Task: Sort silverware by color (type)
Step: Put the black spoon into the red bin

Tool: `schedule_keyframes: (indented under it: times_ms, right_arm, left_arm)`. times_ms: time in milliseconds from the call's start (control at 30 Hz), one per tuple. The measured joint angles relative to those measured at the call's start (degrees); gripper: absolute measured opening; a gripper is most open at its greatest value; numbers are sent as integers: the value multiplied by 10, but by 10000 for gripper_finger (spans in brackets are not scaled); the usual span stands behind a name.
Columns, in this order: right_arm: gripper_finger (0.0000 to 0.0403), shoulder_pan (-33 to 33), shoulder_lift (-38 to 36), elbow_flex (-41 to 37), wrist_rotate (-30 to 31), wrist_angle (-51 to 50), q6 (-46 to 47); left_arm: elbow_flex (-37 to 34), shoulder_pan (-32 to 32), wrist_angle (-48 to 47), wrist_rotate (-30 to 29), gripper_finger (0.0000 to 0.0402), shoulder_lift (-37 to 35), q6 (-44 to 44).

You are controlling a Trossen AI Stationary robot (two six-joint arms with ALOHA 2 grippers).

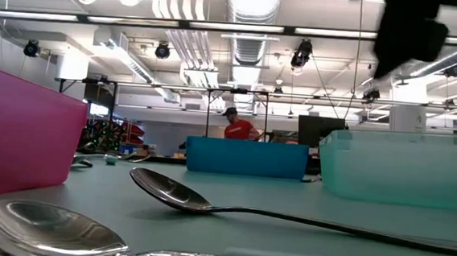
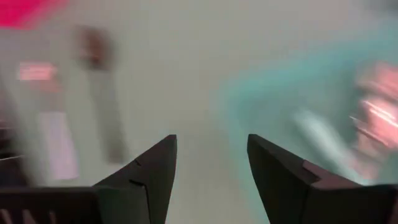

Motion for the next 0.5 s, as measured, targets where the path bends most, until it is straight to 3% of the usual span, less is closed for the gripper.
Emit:
schedule_keyframes:
  times_ms: [200, 500]
  right_arm:
    - [176, 36, 104, 58, 0, 168, -86]
    - [176, 49, 300, 201, -10, 107, -139]
  left_arm:
    - [0, 0, 21, 0, 131, 0, 0]
    - [0, 0, 29, 1, 131, 0, 8]
